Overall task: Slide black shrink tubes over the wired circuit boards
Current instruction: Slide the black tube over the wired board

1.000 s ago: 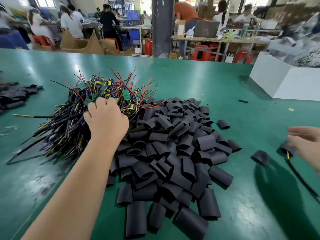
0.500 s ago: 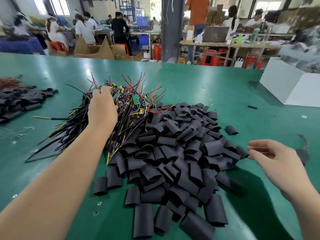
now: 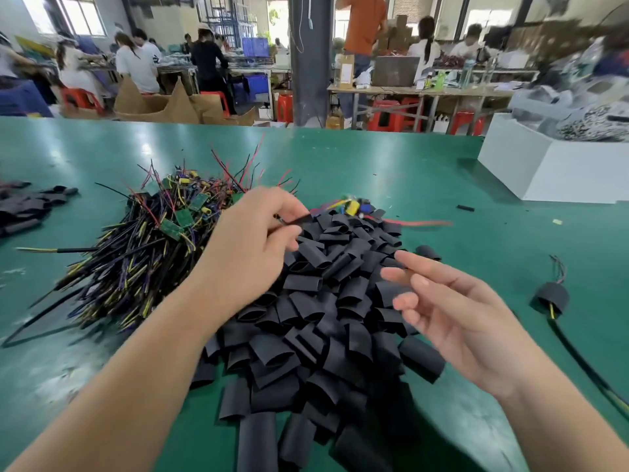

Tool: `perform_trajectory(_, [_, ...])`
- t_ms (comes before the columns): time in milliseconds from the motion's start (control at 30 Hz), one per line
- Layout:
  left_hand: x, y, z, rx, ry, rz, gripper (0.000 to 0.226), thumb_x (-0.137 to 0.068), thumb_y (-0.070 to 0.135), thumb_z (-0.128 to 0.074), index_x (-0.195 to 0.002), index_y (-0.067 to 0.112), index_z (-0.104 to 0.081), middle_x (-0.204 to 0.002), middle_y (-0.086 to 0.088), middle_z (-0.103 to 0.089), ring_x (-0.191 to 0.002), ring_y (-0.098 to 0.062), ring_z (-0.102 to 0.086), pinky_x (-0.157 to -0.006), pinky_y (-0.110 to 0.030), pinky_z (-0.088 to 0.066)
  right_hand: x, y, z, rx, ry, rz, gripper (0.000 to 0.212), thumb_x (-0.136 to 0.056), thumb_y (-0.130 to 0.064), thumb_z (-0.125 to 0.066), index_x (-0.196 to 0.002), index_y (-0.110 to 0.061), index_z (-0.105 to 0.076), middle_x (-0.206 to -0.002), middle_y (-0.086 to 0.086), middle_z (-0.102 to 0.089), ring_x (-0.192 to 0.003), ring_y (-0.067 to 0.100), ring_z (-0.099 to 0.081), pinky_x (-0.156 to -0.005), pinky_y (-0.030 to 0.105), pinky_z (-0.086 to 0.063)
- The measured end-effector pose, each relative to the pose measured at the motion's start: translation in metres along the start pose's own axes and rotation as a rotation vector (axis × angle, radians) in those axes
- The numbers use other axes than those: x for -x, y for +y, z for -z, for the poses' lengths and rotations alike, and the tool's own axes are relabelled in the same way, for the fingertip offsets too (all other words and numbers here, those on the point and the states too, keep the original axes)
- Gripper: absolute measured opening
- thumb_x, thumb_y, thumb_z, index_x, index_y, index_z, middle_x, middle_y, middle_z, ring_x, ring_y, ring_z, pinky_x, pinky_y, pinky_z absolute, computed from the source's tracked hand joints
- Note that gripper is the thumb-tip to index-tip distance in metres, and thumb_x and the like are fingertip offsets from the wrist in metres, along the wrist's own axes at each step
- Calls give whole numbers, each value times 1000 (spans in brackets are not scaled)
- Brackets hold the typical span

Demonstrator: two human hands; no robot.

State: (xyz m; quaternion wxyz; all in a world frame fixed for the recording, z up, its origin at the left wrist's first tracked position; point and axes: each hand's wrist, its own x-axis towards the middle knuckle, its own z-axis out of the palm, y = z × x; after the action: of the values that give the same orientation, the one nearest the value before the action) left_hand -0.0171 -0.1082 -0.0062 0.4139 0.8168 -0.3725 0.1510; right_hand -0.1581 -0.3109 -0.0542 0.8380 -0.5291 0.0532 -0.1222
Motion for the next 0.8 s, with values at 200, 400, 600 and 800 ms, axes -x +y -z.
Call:
perform_trajectory(200, [28, 17, -21, 119, -225, -46, 20, -93, 7, -56, -98, 25, -62, -81, 12, -65, -73, -2, -60, -68, -9, -43, -4, 9, -19, -263, 63, 91, 39, -73, -10, -61, -109, -20, -72, -88, 3, -69, -73, 13, -70, -62, 17, -54])
perform_trajectory(400, [31, 21, -40, 75, -255, -66, 20, -99, 27, -48, -90, 22, -66, -65, 21, -60, -62, 9, -53, -57, -8, -34, -4, 17, -23, -99, 116, 178, 18, -72, -7, -64, -82, -15, -77, -76, 9, -72, -69, 15, -71, -59, 17, -53])
perform_trajectory(600, [30, 26, -51, 148, -194, -60, 27, -98, 21, -52, -120, 16, -66, -73, 24, -62, -64, 21, -51, -62, 2, -33, -4, 21, -23, -11, 160, 220, 26, -68, -9, -69, -94, -6, -67, -77, 11, -72, -70, 18, -71, -57, 19, -52])
perform_trajectory(800, [22, 5, -46, 212, -210, 71, 22, -99, 24, -49, -92, 24, -70, -79, 21, -70, -44, -5, -39, -45, -19, -34, -7, 8, -3, -65, 254, 266, 13, -77, -6, -62, -90, -6, -64, -85, 11, -75, -72, 17, -72, -58, 18, -53])
